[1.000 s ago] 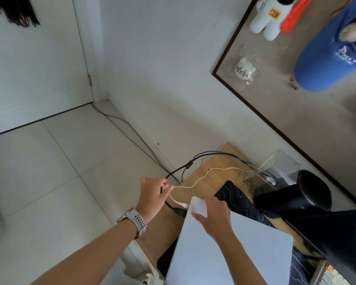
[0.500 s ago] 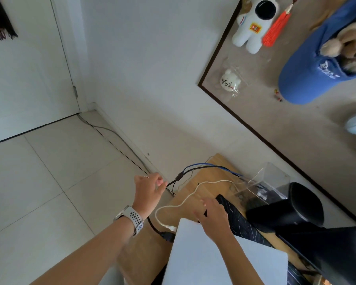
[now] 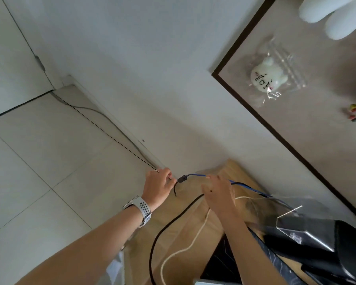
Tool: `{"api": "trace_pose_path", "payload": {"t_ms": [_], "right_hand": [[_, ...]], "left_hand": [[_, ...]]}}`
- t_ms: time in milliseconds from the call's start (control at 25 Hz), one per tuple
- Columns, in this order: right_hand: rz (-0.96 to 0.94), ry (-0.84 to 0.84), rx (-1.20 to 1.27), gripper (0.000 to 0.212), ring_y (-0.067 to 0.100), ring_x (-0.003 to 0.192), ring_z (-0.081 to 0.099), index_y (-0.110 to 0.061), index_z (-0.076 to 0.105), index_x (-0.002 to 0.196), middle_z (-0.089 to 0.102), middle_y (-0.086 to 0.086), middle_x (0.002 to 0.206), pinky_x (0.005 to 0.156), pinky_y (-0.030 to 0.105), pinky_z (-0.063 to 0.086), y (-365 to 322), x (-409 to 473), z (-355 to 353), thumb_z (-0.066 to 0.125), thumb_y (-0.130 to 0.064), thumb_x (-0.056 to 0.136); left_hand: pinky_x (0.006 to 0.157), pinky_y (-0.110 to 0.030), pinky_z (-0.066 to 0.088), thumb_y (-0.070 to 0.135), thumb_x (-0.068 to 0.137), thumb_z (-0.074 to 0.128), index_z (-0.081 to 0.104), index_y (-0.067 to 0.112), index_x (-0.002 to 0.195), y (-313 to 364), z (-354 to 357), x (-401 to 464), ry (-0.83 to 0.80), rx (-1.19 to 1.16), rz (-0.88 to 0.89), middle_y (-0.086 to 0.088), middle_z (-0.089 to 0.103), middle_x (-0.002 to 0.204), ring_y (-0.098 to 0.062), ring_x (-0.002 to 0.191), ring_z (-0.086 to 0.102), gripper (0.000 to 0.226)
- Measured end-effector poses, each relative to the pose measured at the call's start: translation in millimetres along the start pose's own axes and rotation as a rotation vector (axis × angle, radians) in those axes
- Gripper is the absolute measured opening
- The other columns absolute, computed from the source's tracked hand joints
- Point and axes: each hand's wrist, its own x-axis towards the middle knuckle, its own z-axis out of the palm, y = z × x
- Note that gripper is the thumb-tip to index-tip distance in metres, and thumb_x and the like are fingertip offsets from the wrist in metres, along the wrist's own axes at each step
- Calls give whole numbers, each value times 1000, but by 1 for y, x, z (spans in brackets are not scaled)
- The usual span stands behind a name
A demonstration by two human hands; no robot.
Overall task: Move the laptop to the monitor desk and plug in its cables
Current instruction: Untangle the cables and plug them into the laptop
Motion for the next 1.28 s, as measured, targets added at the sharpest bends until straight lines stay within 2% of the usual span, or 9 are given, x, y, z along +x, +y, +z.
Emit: {"api": "trace_pose_path", "payload": {"t_ms": [120,280,520,600,720,920,1120,1200,1280], "right_hand": [[13,-32,-192,33,28,111,51,-17,54,117,57,2,117,90,39,39,-10,31,5,43,-11,87],[71,-79,-323,36,25,117,46,-20,51,114,57,-1,118,103,42,29,-11,47,15,42,-5,83],[119,-184,-468,25,32,110,47,-21,53,103,63,4,104,96,42,29,-17,61,21,45,-8,83],[110,-234,-539,26,31,112,47,-20,56,104,62,4,101,99,42,28,-19,61,20,47,-7,84],[70,-304,-642,24,26,111,48,-21,62,94,53,0,86,105,42,24,-21,59,18,50,-4,82],[46,-271,-602,27,27,114,45,-23,64,97,63,1,102,106,43,24,-20,52,13,50,-5,83],[51,-124,-471,28,26,108,45,-29,65,93,62,-3,95,100,40,26,-19,38,-7,51,-7,83],[63,-88,-409,27,25,104,47,-30,64,89,60,-4,90,99,39,26,-17,31,-17,50,-8,84],[48,-49,-365,26,24,101,49,-31,64,85,59,-6,88,95,38,28,-13,25,-25,49,-10,86]], "left_hand": [[90,-32,28,29,93,54,62,13,90,-20,4,17,-83,35,-20,-4,66,77,-20,79,59,19],[86,-26,24,31,92,54,62,16,102,-34,10,33,-175,59,-27,-6,67,83,-20,85,59,20],[88,-27,24,29,94,51,61,15,111,-36,16,47,-247,90,-7,-4,66,94,-19,94,58,24],[88,-27,25,27,94,50,60,16,112,-38,18,49,-272,99,-16,-4,66,97,-19,96,57,24],[91,-28,28,27,93,50,59,17,114,-42,22,49,-349,88,-57,-3,64,101,-21,100,54,25],[93,-30,31,26,93,52,56,17,120,-38,23,43,-407,108,-67,-3,61,112,-24,109,48,29],[97,-31,32,19,94,50,49,17,131,-40,16,41,-486,228,-66,-8,56,126,-27,116,44,38],[97,-34,40,16,92,50,43,23,137,-52,13,40,-517,241,-140,-8,52,131,-28,117,41,46],[96,-37,43,21,91,53,39,29,139,-66,7,41,-538,284,-194,-6,49,136,-28,121,39,51]]}}
